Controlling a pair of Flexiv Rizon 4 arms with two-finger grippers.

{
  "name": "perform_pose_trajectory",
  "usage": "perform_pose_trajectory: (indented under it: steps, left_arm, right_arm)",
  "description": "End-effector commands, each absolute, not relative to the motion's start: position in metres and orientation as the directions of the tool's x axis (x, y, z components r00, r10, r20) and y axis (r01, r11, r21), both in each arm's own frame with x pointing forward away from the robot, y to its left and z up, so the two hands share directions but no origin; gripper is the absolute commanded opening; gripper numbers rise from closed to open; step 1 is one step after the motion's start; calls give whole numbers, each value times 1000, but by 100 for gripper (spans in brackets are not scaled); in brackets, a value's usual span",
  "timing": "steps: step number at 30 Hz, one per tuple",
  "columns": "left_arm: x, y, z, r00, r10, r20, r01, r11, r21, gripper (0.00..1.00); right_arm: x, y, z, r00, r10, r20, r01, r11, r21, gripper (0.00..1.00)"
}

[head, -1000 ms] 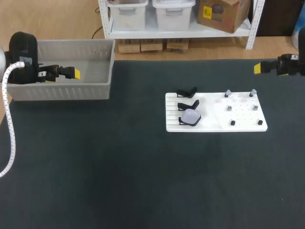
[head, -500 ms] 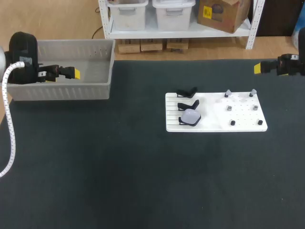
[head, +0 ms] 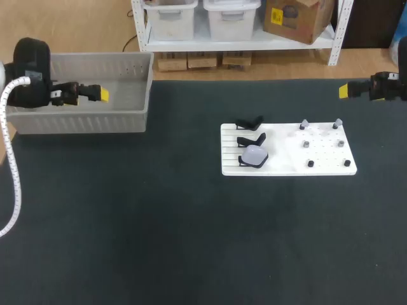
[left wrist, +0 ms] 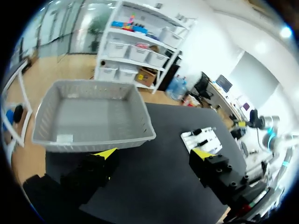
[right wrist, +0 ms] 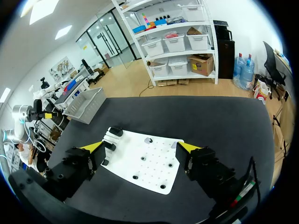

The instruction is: Pick up each earbud case from the left stands, insert the matching earbuds, close the lid, and place the case in the box.

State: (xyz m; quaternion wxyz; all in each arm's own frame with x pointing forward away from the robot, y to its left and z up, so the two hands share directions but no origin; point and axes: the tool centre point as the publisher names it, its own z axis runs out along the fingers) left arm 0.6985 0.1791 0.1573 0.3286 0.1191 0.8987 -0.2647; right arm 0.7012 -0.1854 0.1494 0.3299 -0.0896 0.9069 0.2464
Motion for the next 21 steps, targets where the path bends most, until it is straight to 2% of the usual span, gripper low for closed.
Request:
perform_pose_trajectory:
  steps: [1,6,21]
  left_arm:
    - [692,186,153,-634,137,-761,621,677,-396,100]
    - [687,170,157,-533,238,-812,727,620,-296,100]
    - [667,115,150,-335,392,-857,910,372,-185,100]
  right_arm:
    - [701,-186,150,-766,0,-643,-325,863,387,100]
    - [701,-186,150,-766,0,-643,-325,863,387,100]
    - [701,-186,150,-766,0,-643,-325,863,387,100]
